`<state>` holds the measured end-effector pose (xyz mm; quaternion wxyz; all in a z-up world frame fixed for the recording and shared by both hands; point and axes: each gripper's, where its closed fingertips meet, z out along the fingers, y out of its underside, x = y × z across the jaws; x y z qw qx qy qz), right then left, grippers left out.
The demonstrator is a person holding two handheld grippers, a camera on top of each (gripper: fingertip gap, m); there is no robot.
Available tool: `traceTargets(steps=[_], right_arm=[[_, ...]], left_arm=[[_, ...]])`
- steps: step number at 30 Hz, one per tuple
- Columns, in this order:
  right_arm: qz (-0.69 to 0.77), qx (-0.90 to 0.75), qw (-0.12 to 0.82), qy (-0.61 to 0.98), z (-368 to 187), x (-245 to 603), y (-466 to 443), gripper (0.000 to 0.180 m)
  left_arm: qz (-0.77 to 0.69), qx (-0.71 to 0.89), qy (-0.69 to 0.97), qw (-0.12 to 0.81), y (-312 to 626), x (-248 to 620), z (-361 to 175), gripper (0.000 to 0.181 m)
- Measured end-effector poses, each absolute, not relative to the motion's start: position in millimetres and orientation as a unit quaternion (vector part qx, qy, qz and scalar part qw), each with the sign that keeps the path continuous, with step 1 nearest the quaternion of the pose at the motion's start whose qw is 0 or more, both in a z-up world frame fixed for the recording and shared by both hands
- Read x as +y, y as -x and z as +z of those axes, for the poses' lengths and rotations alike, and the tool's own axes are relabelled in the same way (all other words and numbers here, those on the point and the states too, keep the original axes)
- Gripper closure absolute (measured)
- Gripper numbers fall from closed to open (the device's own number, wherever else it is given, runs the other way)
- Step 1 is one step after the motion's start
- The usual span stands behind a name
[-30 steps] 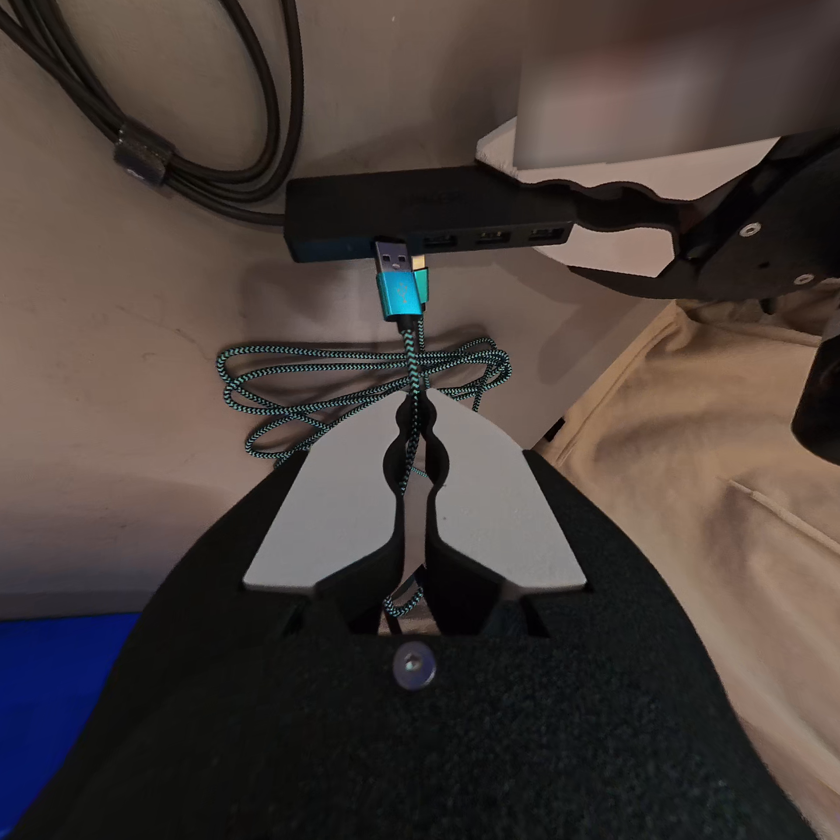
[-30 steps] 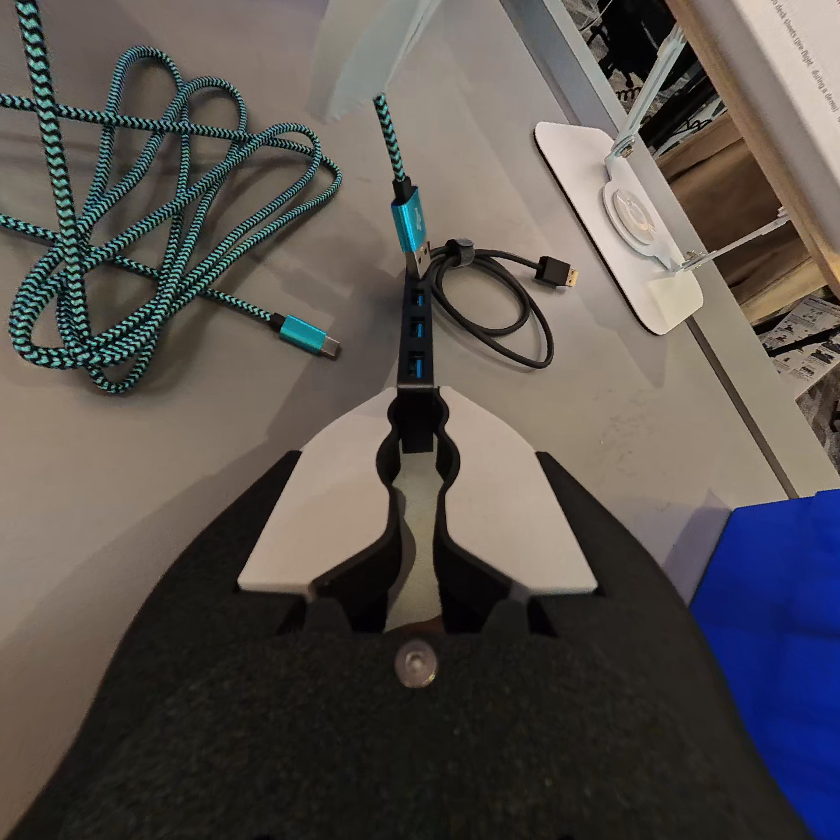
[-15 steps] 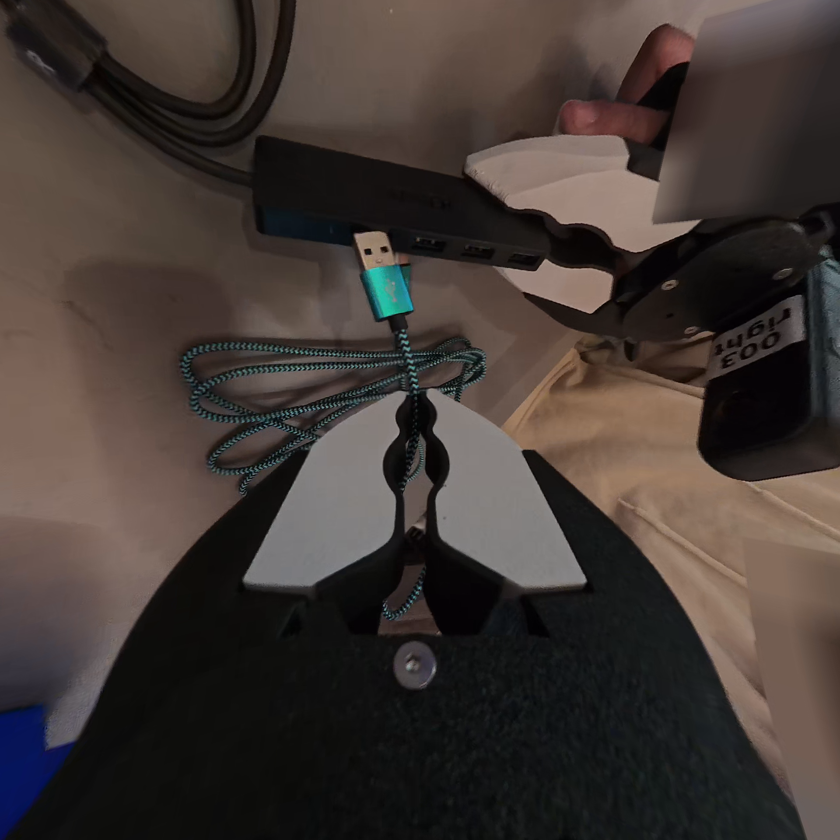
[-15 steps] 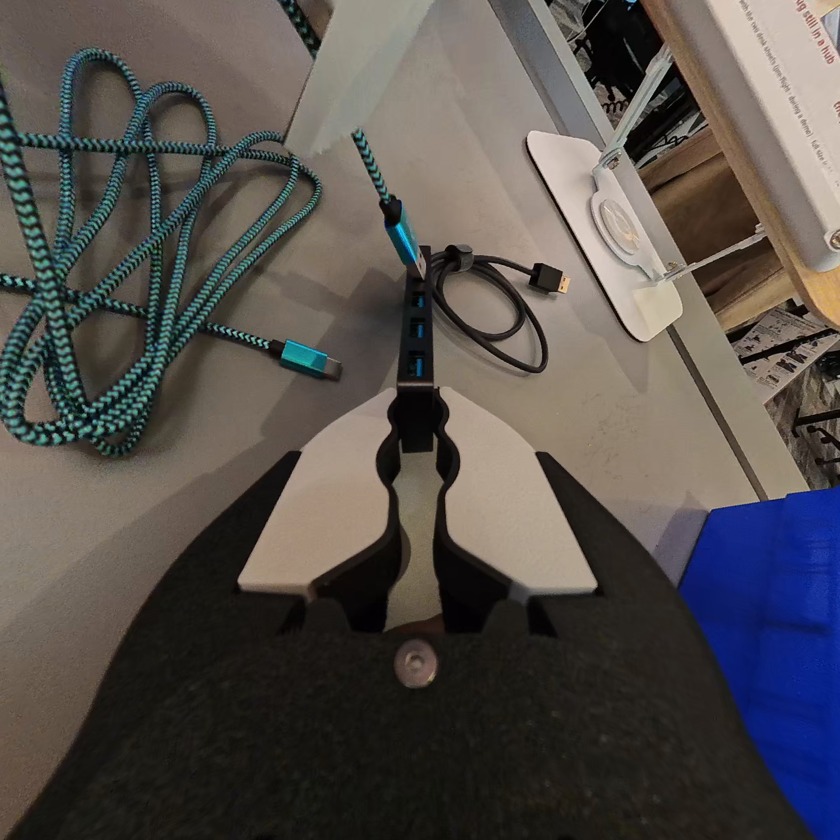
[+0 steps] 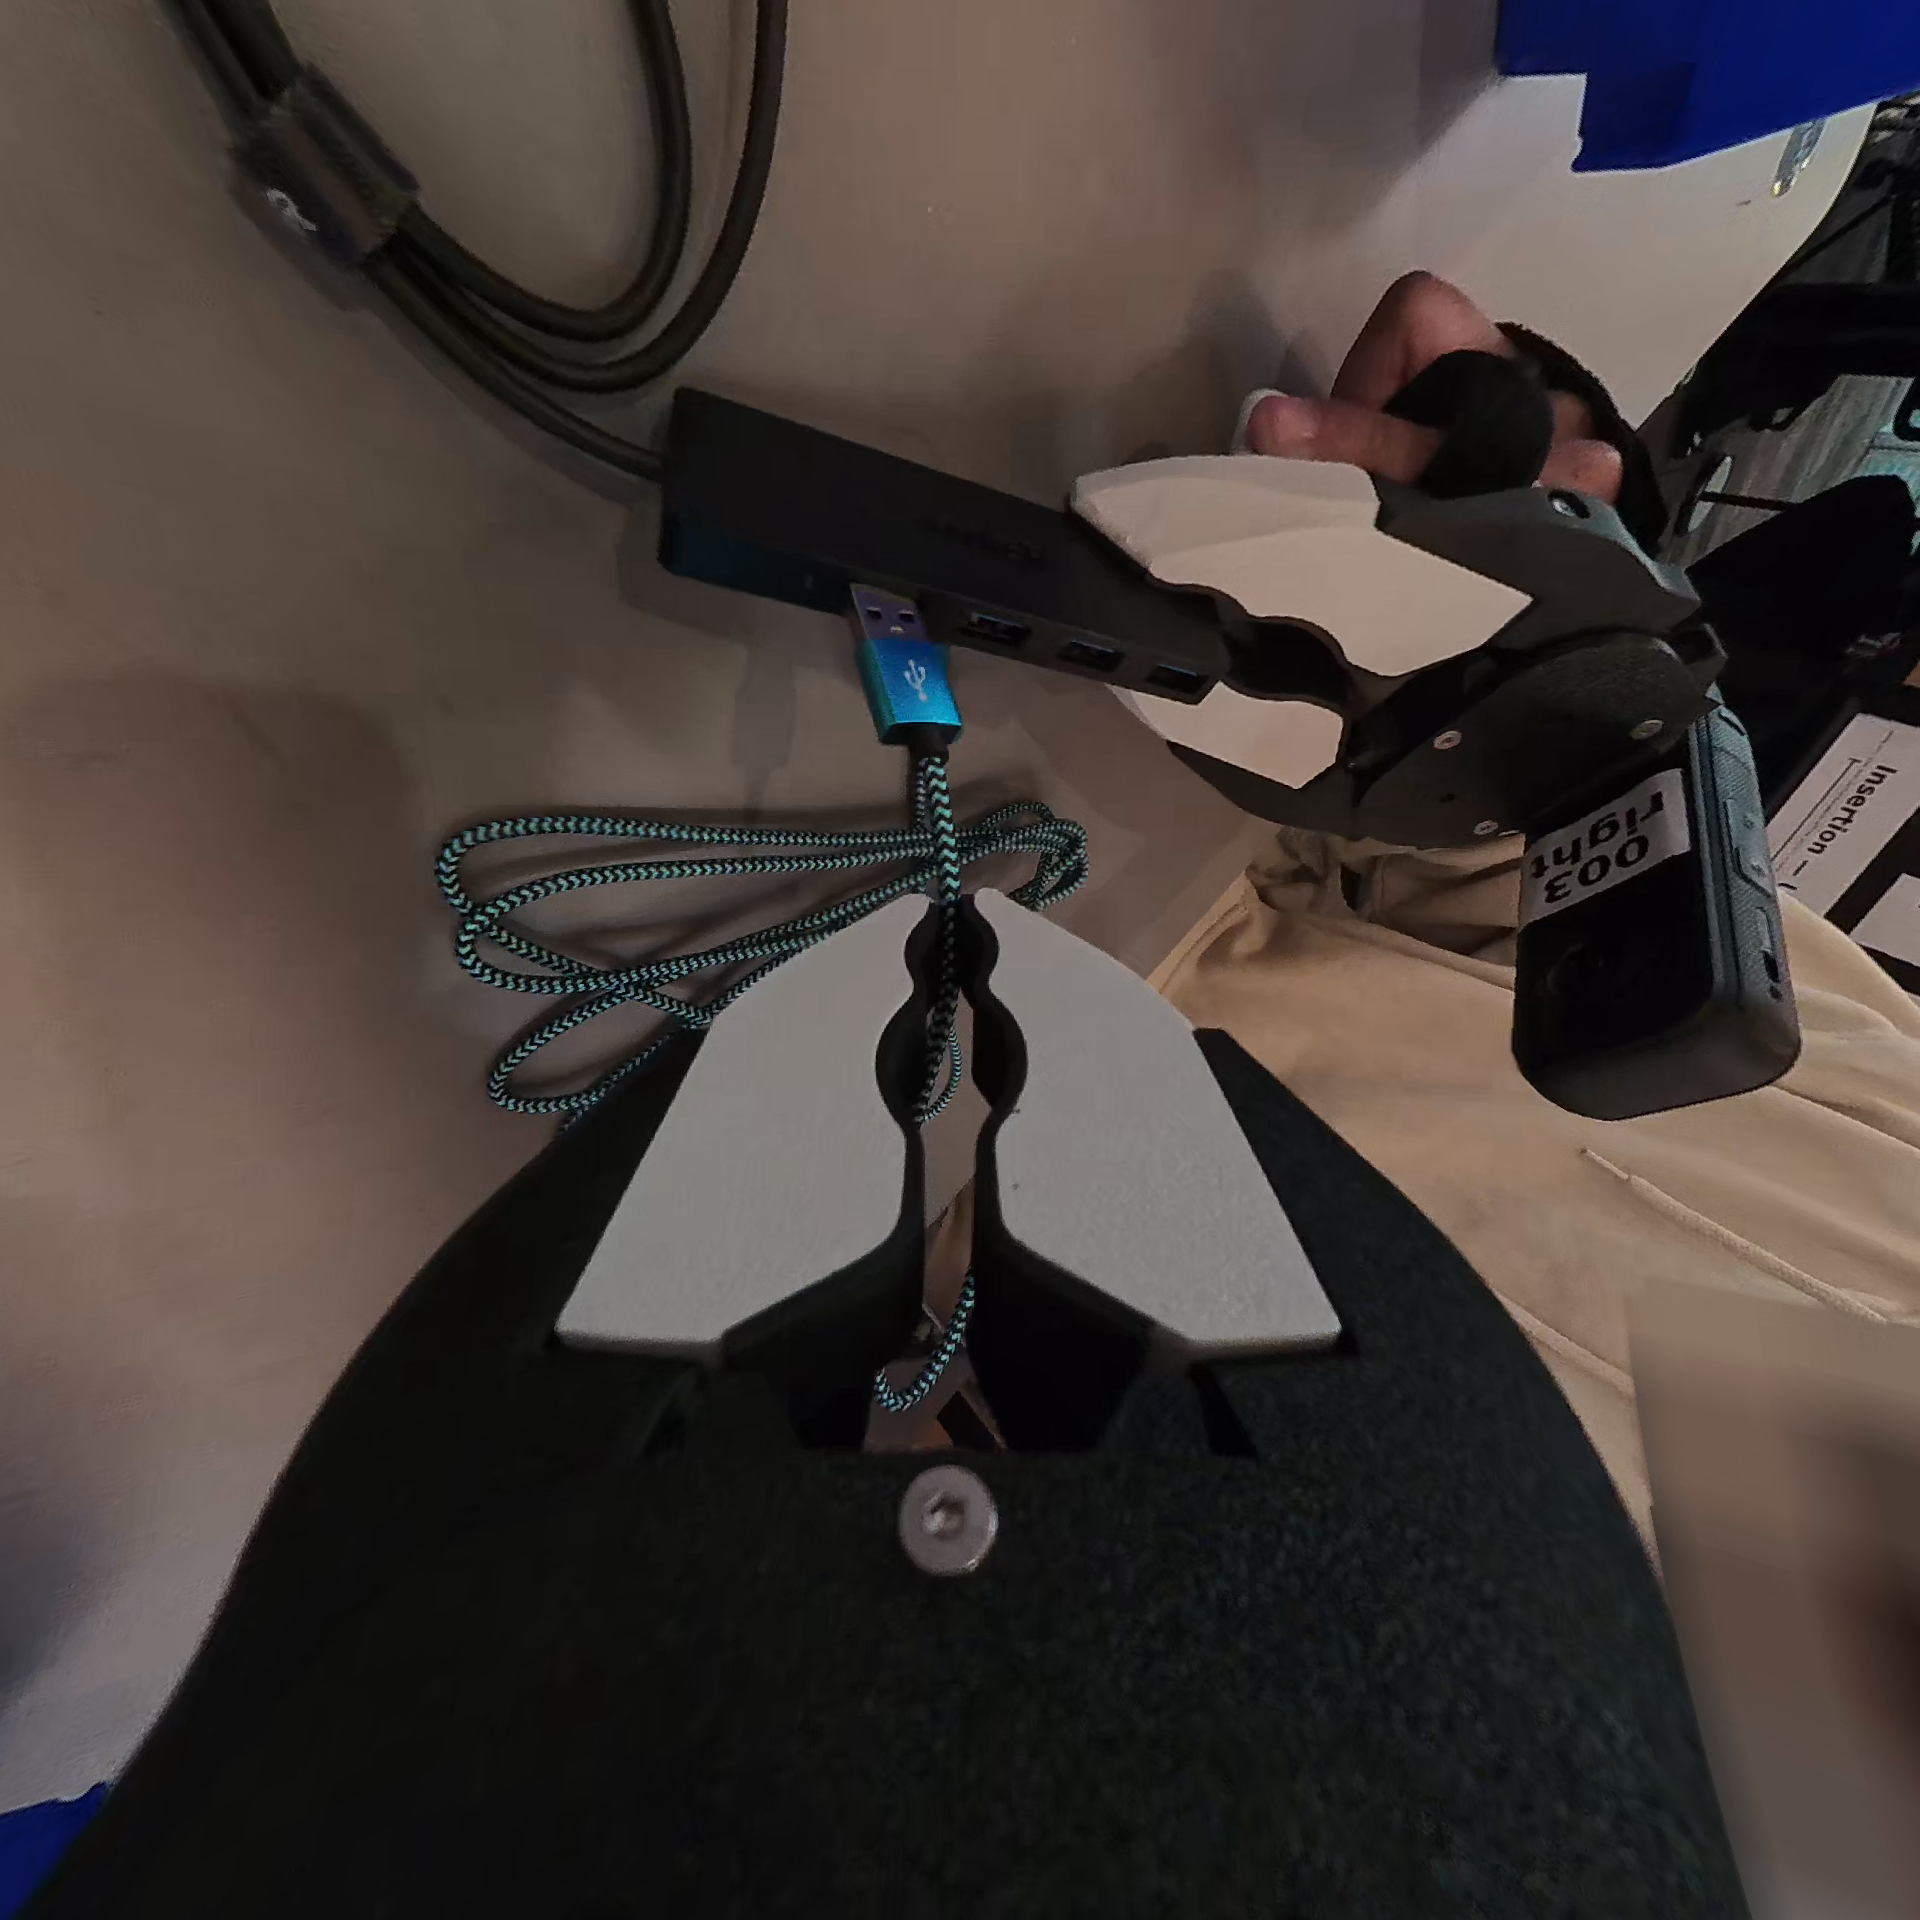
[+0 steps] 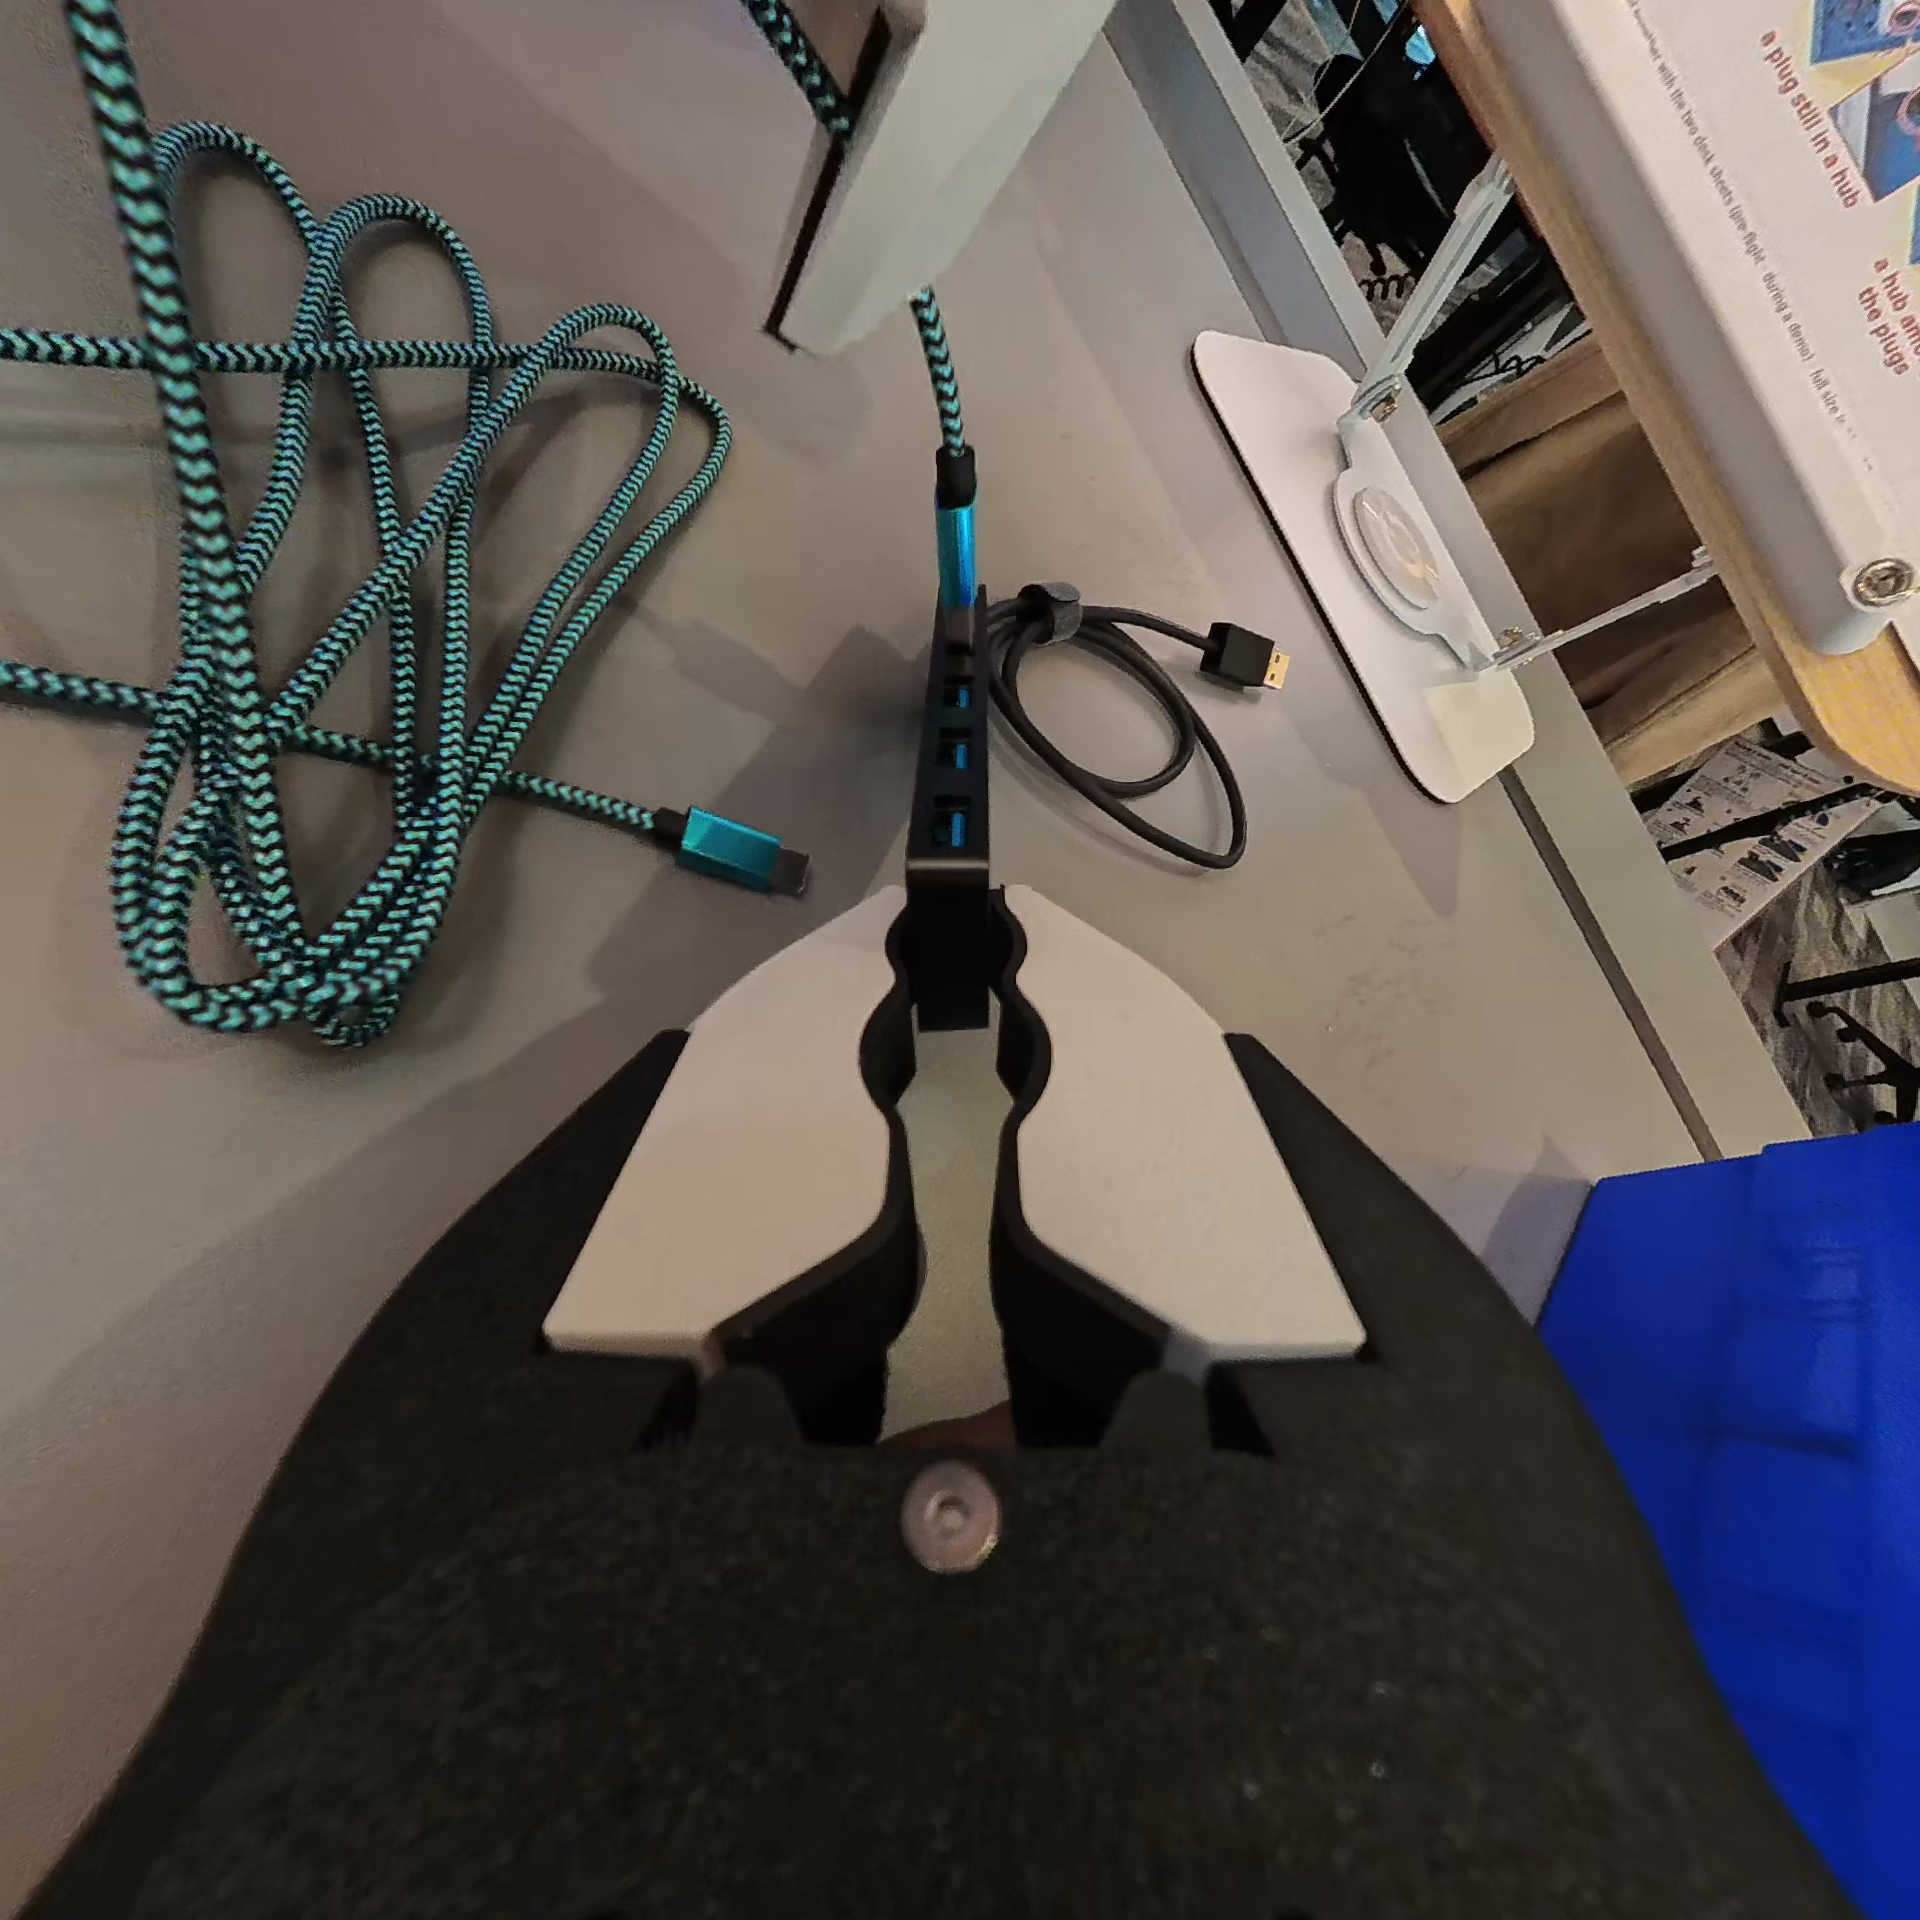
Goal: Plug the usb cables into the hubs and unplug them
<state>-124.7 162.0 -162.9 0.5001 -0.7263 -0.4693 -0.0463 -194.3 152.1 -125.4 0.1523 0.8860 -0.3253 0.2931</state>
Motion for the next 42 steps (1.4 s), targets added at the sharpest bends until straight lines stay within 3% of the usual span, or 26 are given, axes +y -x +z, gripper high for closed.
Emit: traceTargets(steps=[11,18,25,30,36,39,42], right_arm=[[-0.024,-0.461,0.504,0.73,-159.5,162.5,124.5,0.169],[-0.021,-0.465,0.503,0.728,-160.1,161.2,128.2,0.169],[-0.015,-0.46,0.504,0.731,-159.3,161.9,127.1,0.169],[-0.044,-0.474,0.514,0.713,-157.3,163.4,123.2,0.169],[-0.008,-0.517,0.468,0.717,-171.4,150.2,110.8,0.168],[0.025,-0.497,0.439,0.748,-173.8,142.4,101.8,0.146],[0.065,-0.481,0.414,0.77,-171.9,125.4,101.1,0.136]], left_arm=[[0.265,-0.359,-0.884,0.14,196.1,147.5,-132.0,0.179],[0.178,-0.439,-0.878,0.078,190.8,155.6,-145.2,0.171],[0.135,-0.484,-0.864,0.046,195.2,161.4,-152.6,0.178],[0.209,-0.473,-0.855,0.047,196.2,147.9,-144.1,0.178],[0.278,-0.463,-0.84,-0.039,209.1,139.3,-143.2,0.178],[0.3,-0.462,-0.829,-0.097,207.9,131.7,-141.3,0.178],[0.307,-0.475,-0.812,-0.145,205.9,127.3,-139.5,0.178]])
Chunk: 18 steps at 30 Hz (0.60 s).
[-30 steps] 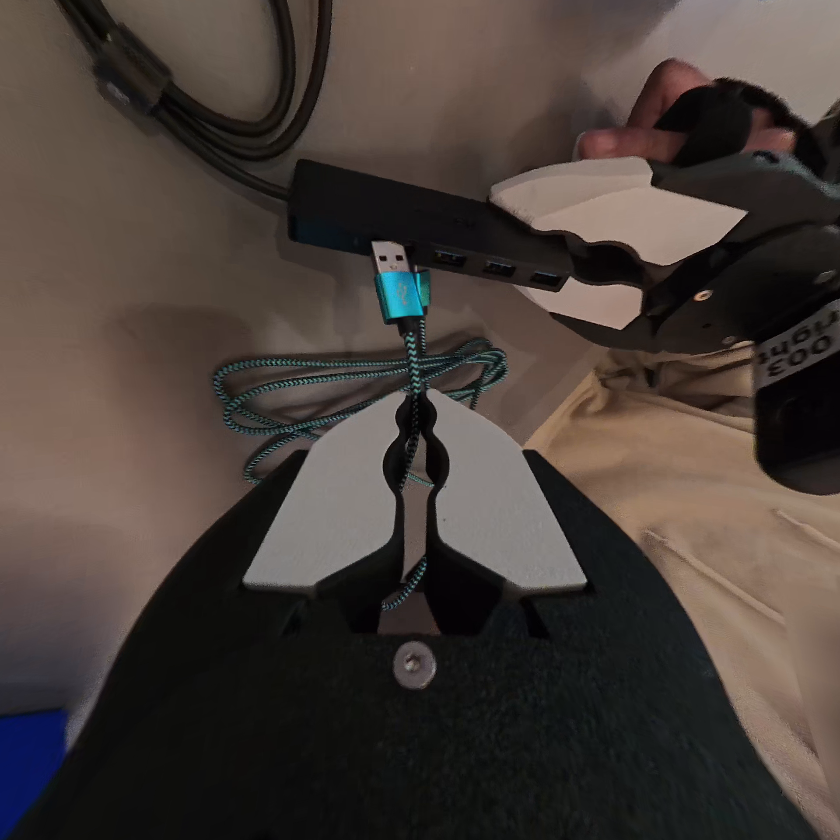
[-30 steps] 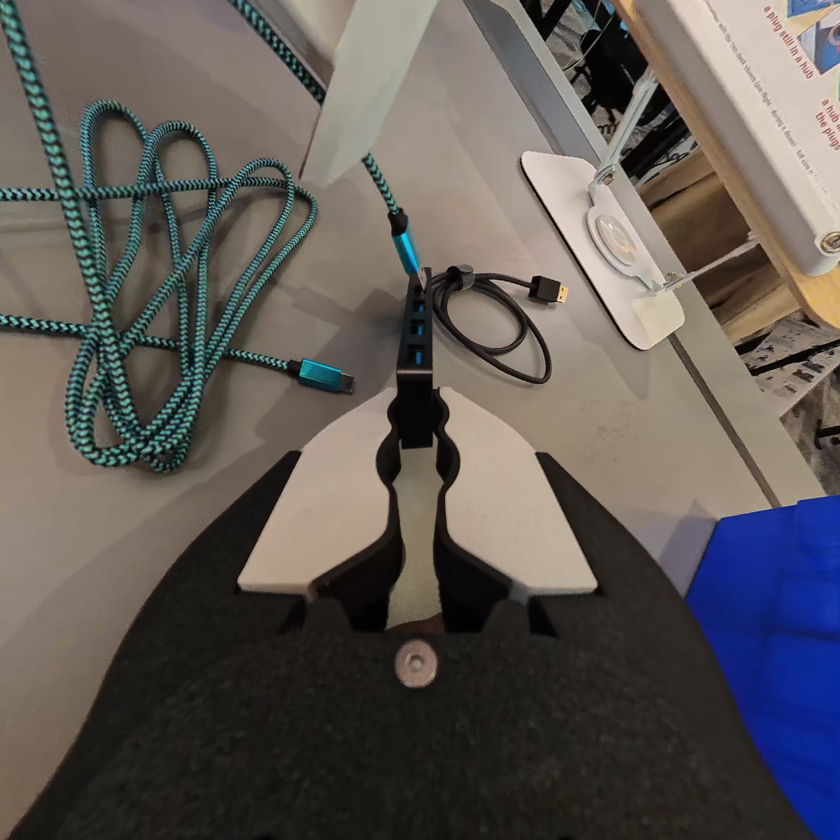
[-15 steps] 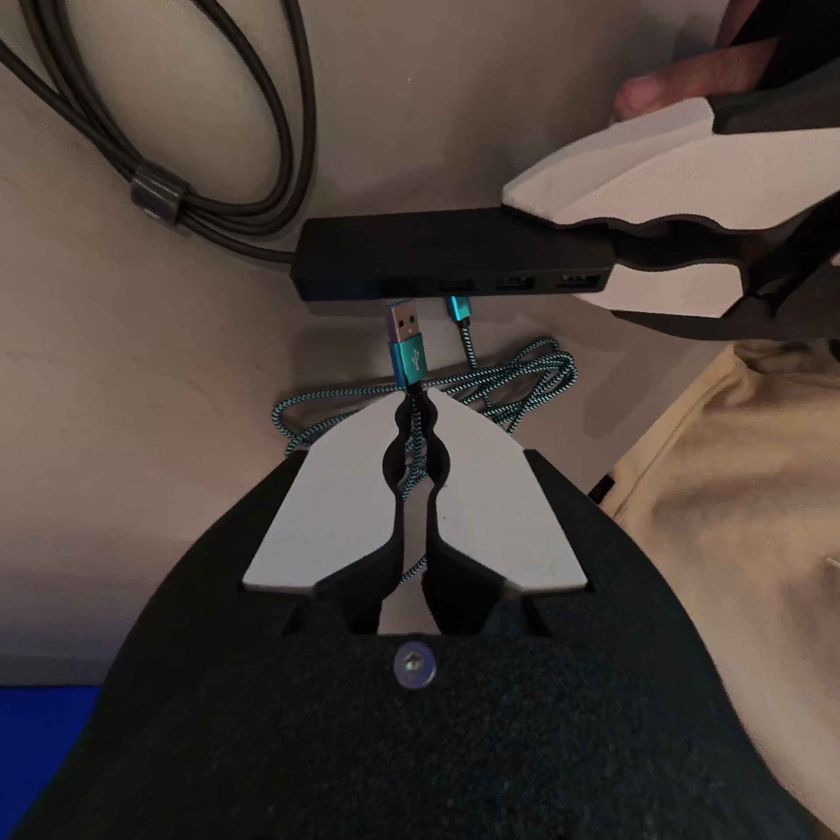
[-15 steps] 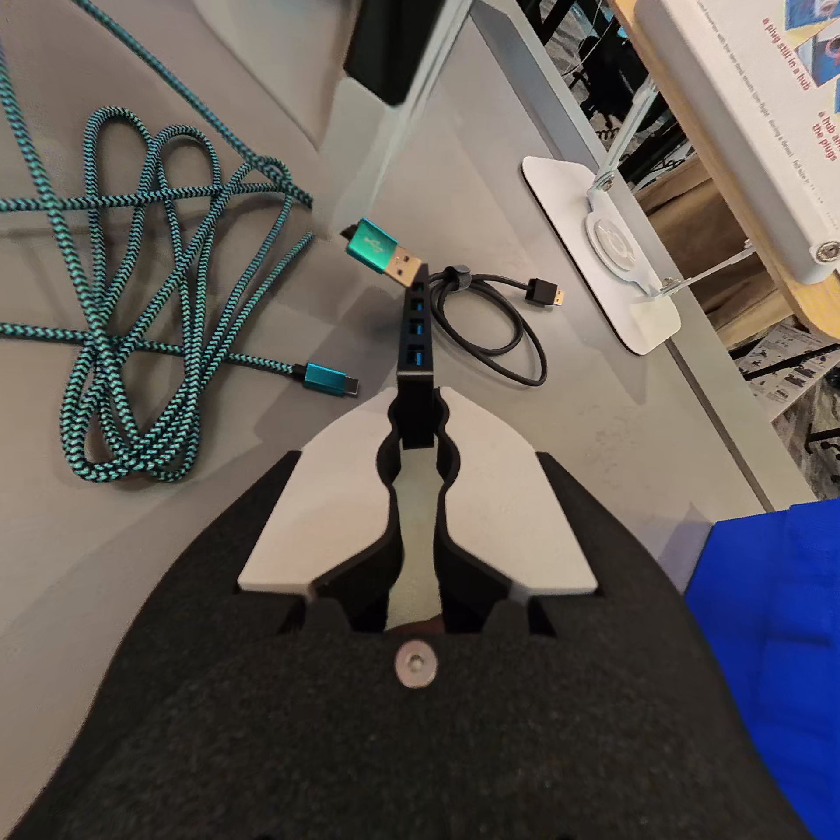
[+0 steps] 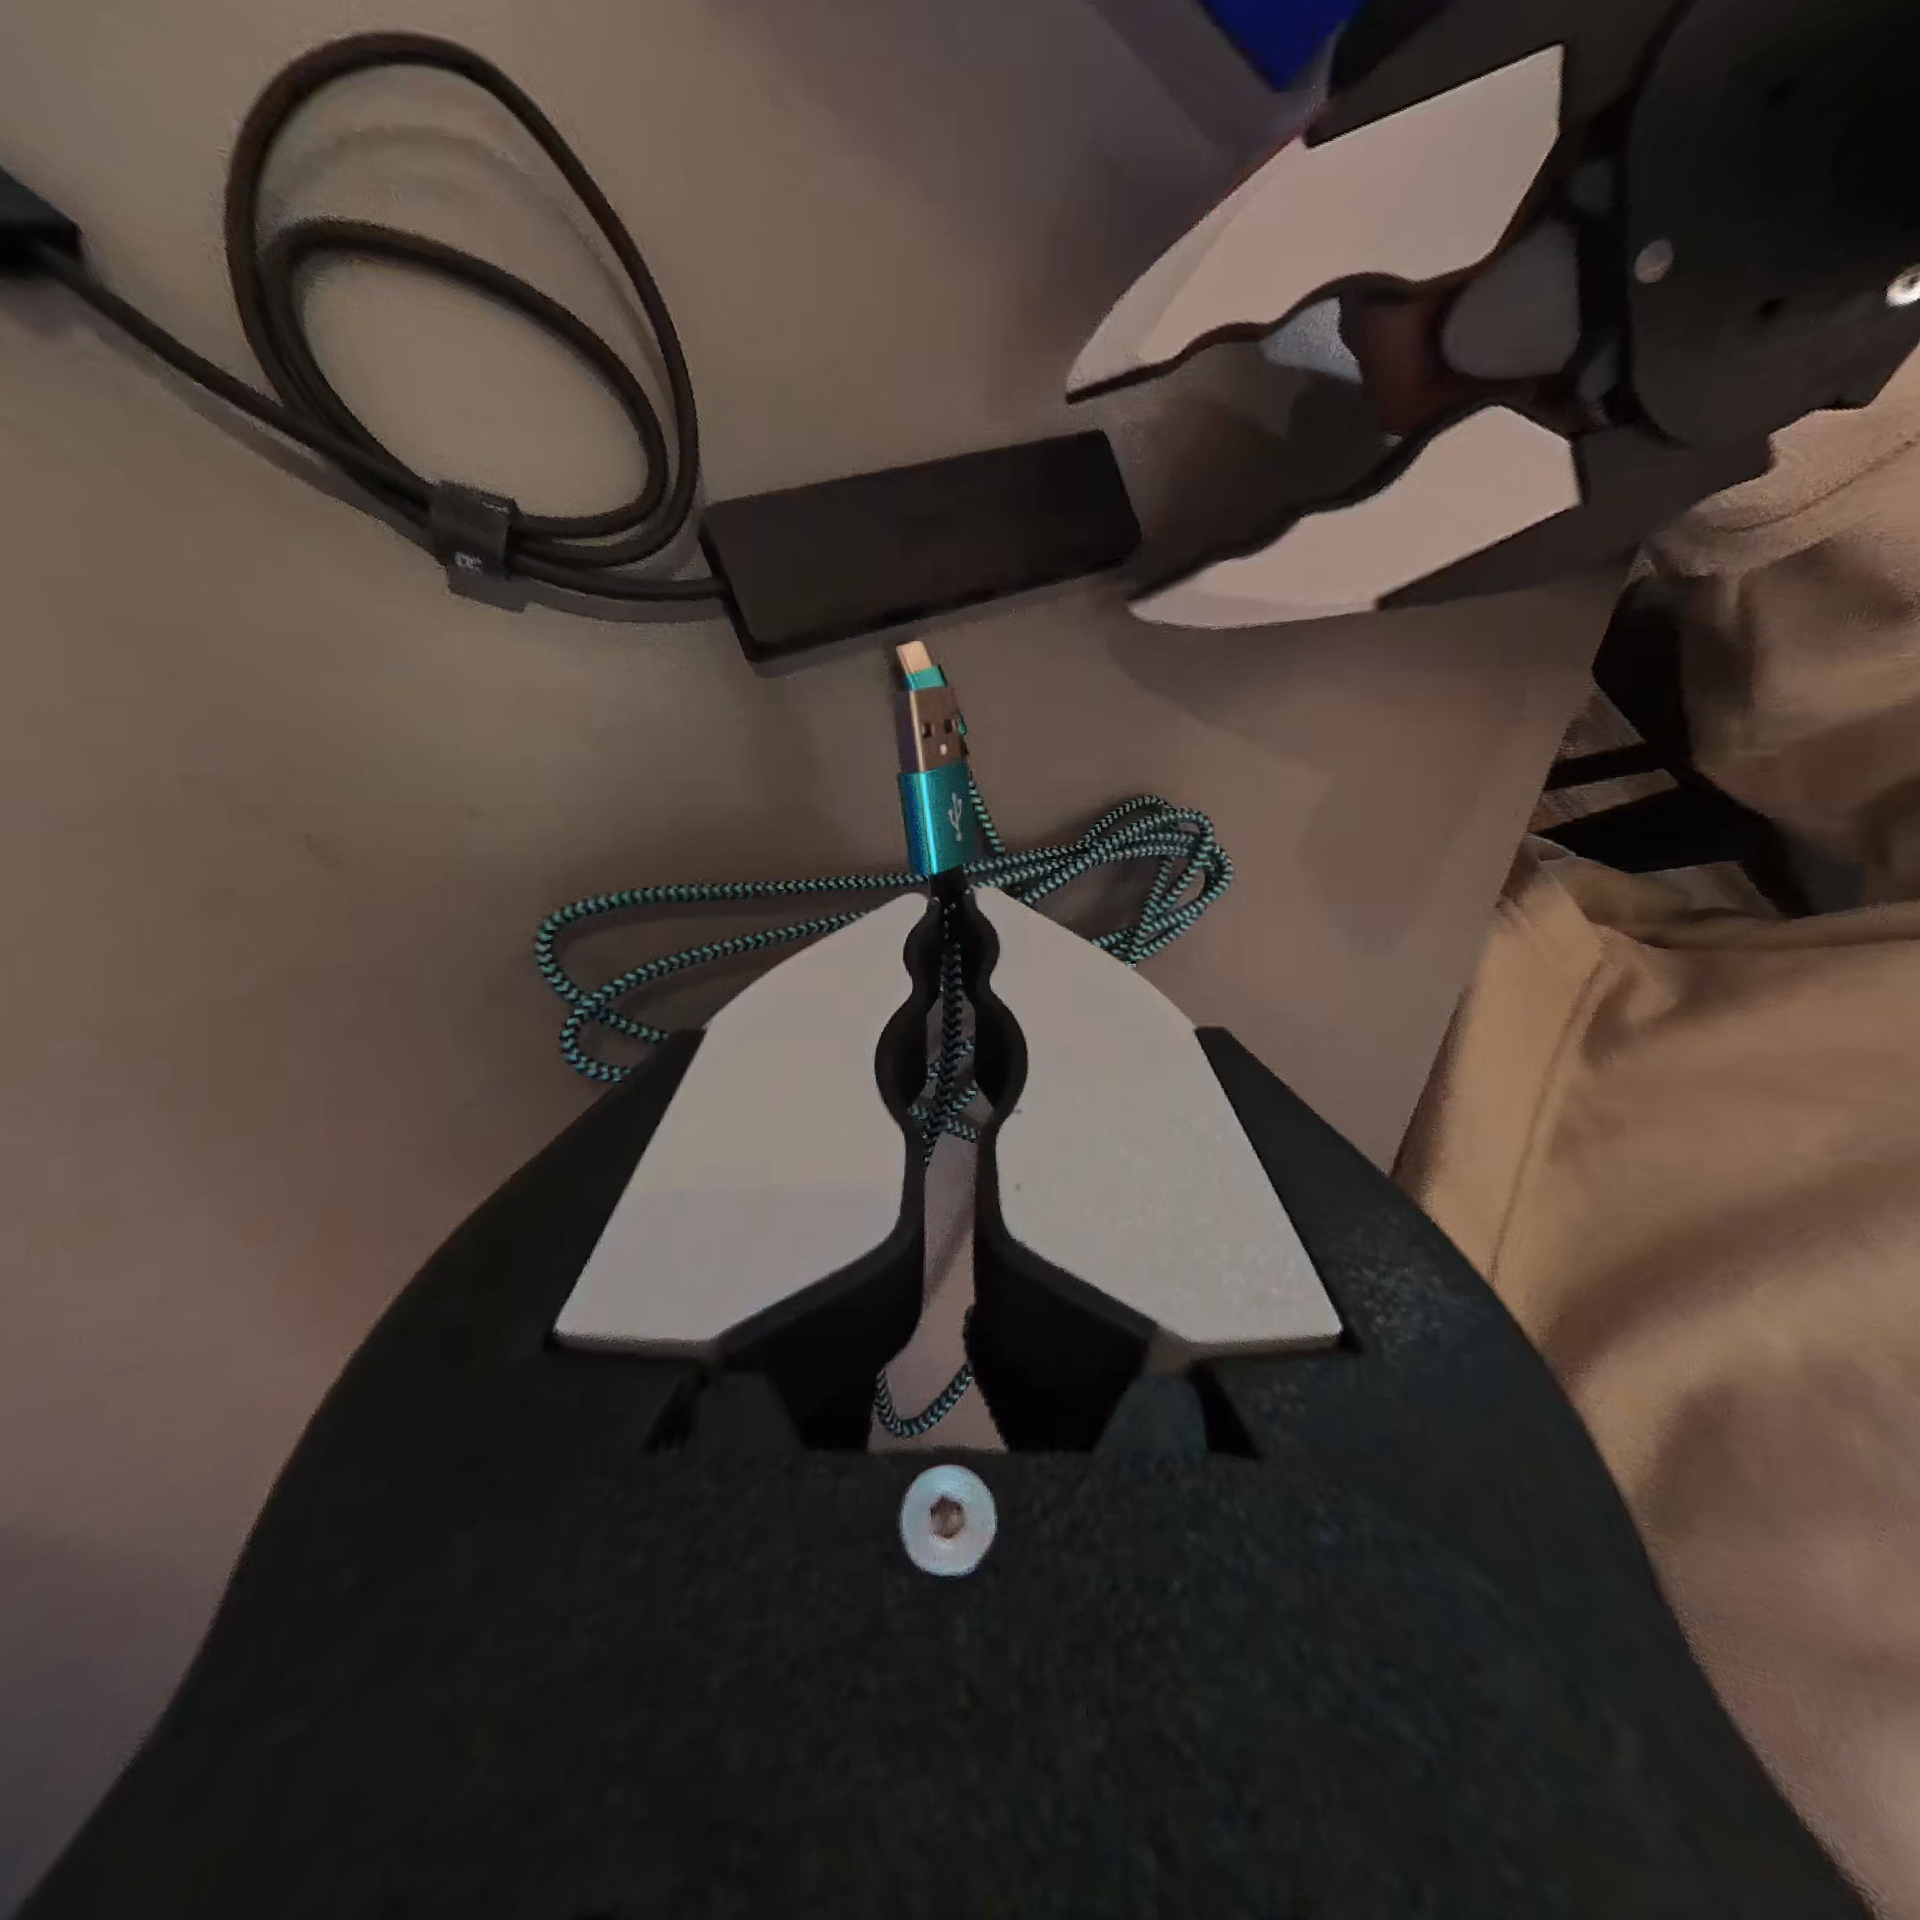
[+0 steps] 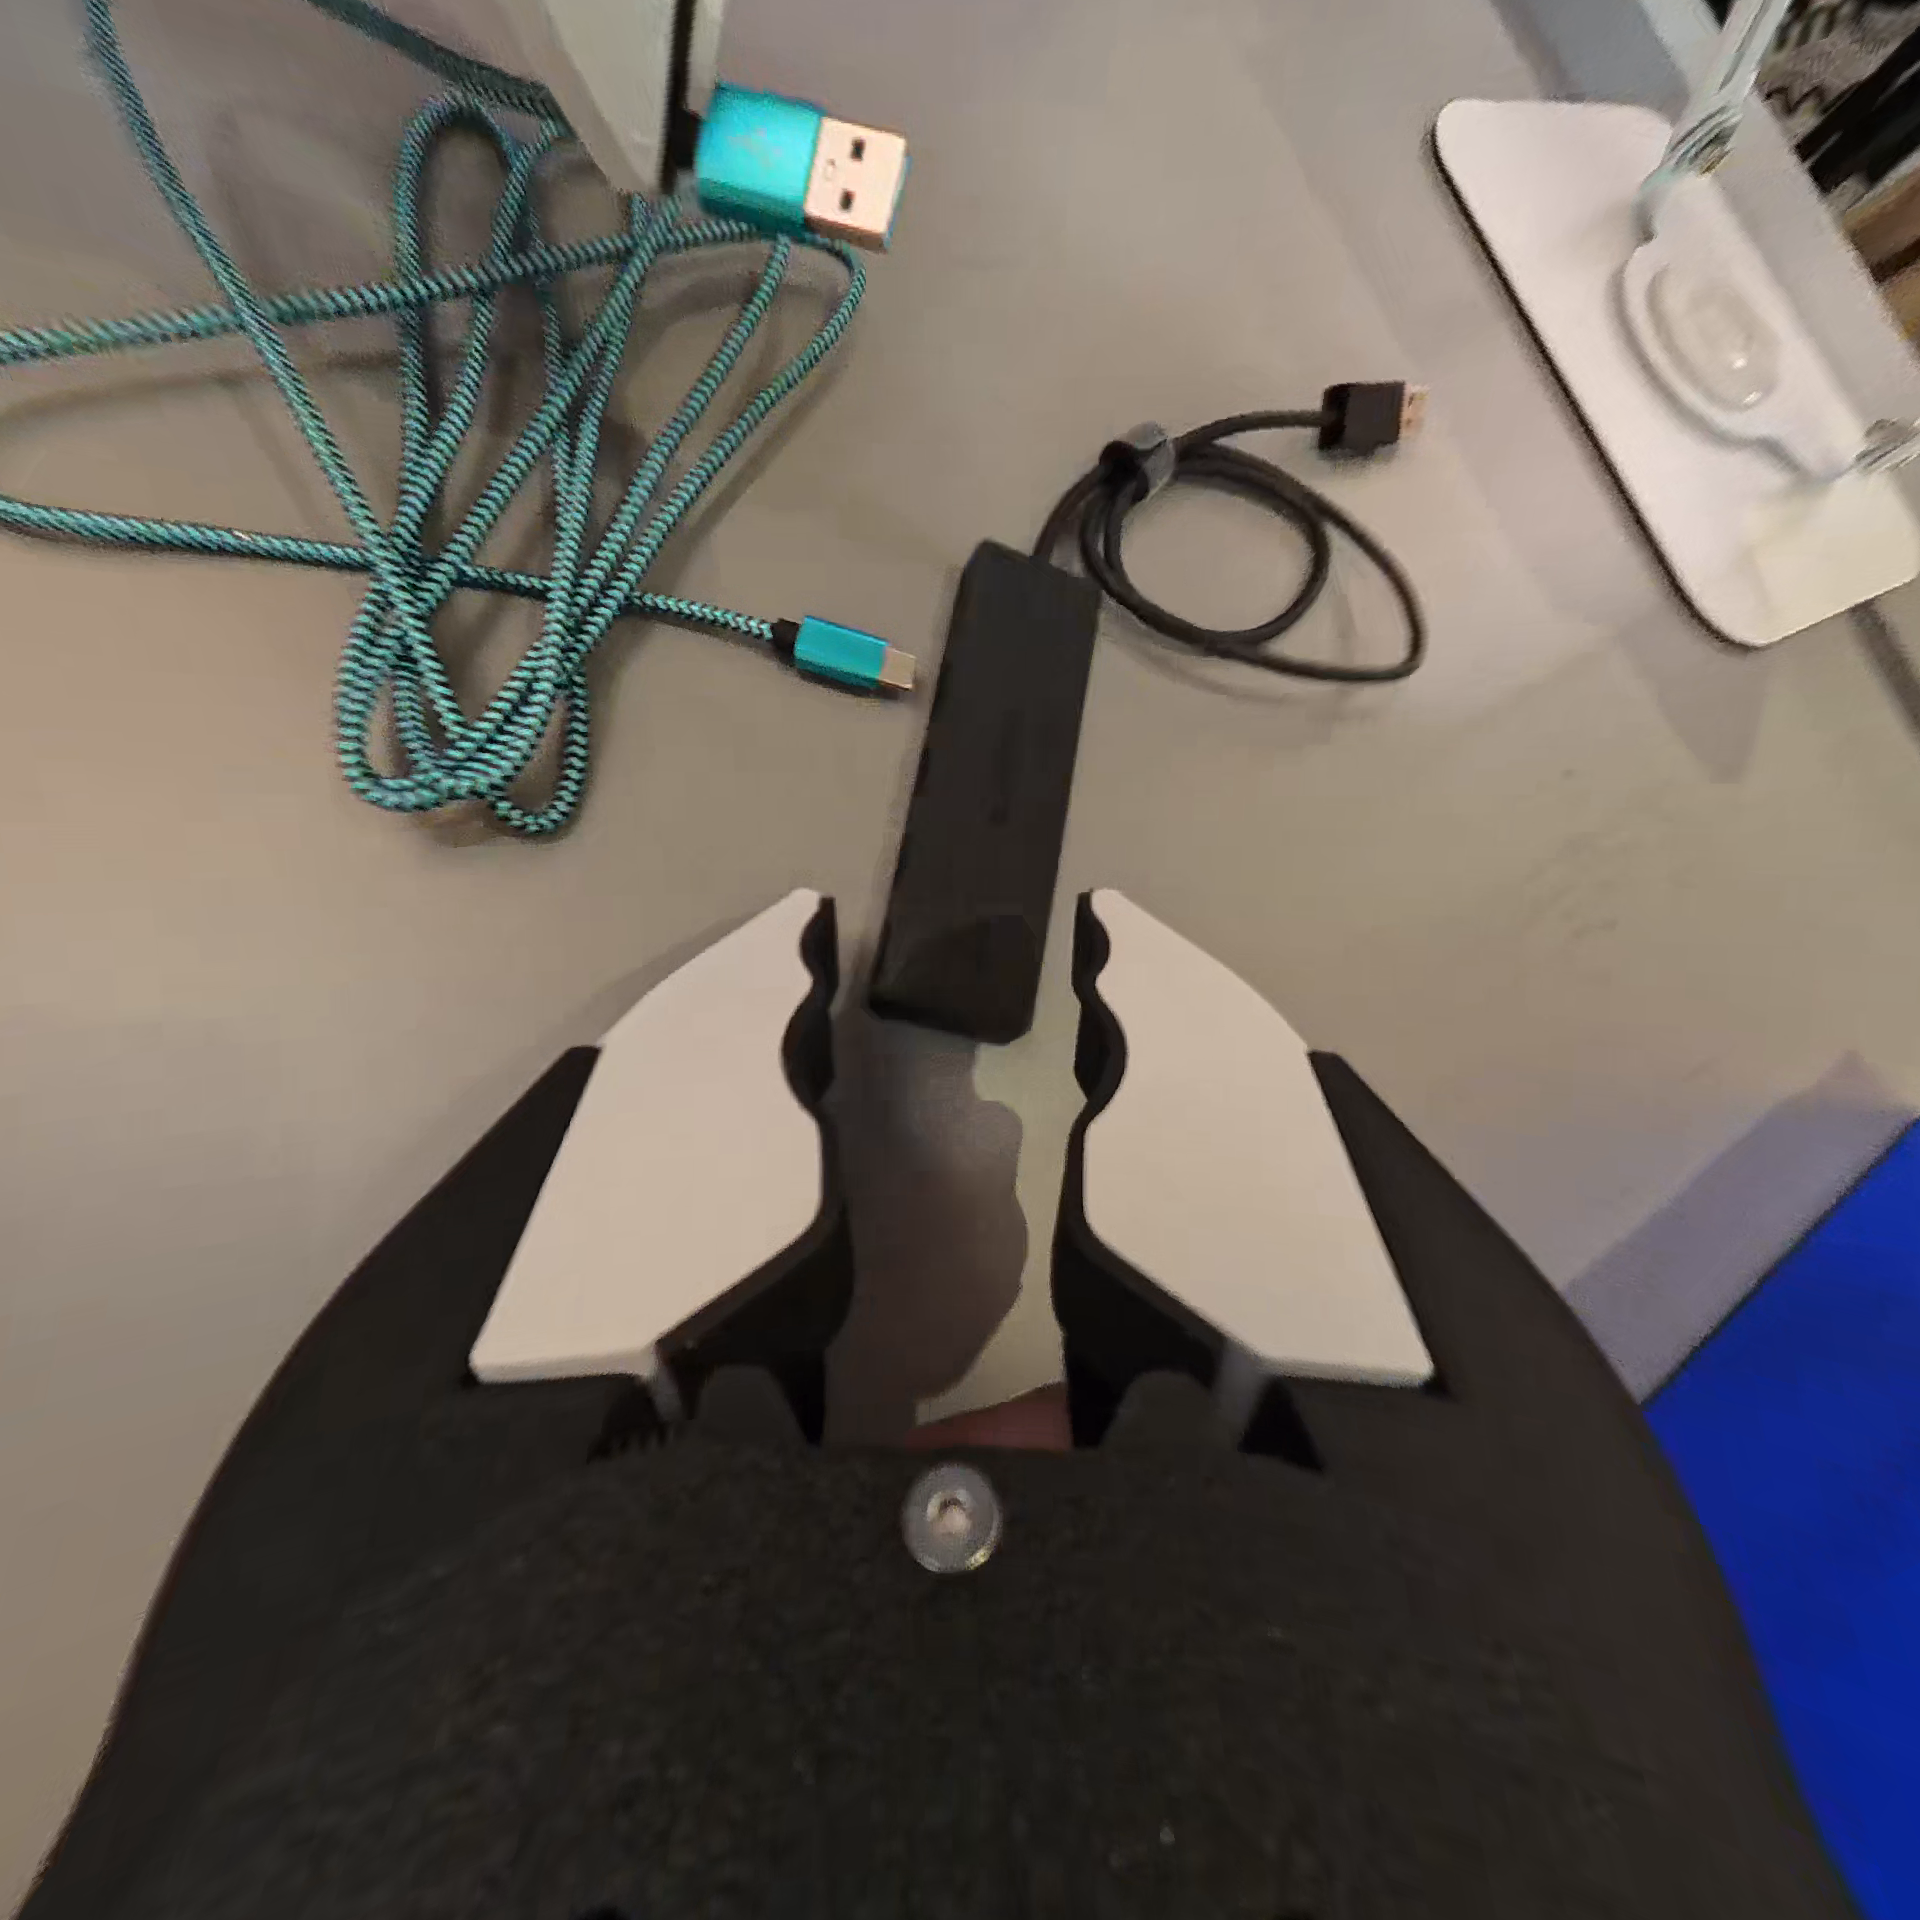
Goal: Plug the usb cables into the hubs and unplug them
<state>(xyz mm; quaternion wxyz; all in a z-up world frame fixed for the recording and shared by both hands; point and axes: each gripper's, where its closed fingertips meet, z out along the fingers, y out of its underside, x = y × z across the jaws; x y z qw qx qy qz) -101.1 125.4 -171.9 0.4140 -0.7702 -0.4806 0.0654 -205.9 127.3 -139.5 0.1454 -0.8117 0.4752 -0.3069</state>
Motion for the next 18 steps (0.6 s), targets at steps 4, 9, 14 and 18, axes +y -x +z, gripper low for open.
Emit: traceTargets(steps=[4,9,14,18], right_arm=[[0.079,-0.431,0.416,0.797,-160.2,110.0,101.1,0.115],[0.054,-0.357,0.372,0.855,-179.6,129.1,89.8,0.114],[0.133,-0.327,0.349,0.868,-190.8,131.3,99.0,0.146],[0.126,-0.298,0.349,0.88,-190.3,133.3,99.2,0.147]], left_arm=[[-0.339,0.484,0.789,0.168,205.2,127.9,-137.3,0.178],[-0.377,0.48,0.778,0.146,215.3,129.3,-139.6,0.178],[-0.4,0.488,0.767,0.119,216.9,112.1,-141.5,0.178],[-0.39,0.488,0.773,0.112,214.1,109.6,-141.1,0.179]])
